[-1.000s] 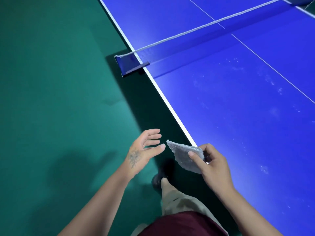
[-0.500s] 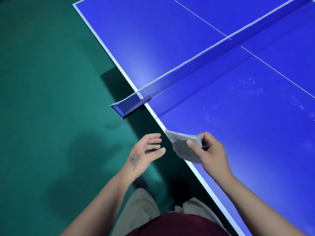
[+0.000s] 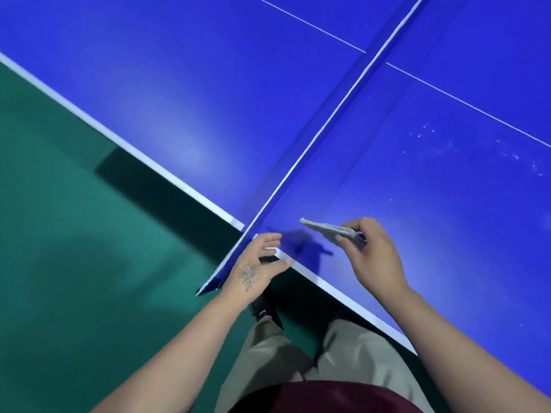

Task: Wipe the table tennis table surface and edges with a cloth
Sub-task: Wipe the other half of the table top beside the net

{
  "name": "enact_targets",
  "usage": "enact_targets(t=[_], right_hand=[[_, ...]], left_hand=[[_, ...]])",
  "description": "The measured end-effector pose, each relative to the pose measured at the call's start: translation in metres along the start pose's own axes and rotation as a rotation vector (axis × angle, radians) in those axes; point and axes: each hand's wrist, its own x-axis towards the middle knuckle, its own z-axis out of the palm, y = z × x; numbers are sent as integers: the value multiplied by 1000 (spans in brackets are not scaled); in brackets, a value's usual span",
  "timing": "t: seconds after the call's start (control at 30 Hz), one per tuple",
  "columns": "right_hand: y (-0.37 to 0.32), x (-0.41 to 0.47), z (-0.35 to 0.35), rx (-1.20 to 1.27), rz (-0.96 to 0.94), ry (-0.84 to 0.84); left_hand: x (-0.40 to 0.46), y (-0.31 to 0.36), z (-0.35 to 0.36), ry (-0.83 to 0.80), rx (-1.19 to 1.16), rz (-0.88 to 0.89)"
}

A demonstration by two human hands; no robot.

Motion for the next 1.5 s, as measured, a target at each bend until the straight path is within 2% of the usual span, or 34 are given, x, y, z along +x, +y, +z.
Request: enact_targets(t=[0.13,0.33,0.5,0.67,0.83,0.93,1.03,1.13,1.3,1.5], right_hand=[[-4,28,45,-121,-137,56],[30,21,129,-276,-28,-245],[36,25,166,-368,-150,-140],[43,52,195,-500,-175,-173],[68,68,188,-616,-243,-146],[78,92,169,-599,-145,-47],[85,134,150,-601,-67,47],[83,183,143,-608,-80,91],[61,223,156,-743,-191,36],[79,187,147,-632,-320,-1]], left_hand=[[30,6,-18,20,82,41],[39,-12,-19,-63,185,-7],[48,-20,-17,-49,196,-25],[64,-16,-7,-42,308,60],[89,-25,1,-44,477,146],[108,-35,12,-46,643,207],[128,-51,32,13,850,311],[147,-65,50,125,973,319],[163,-75,66,251,1127,368],[166,-80,68,289,1183,396]])
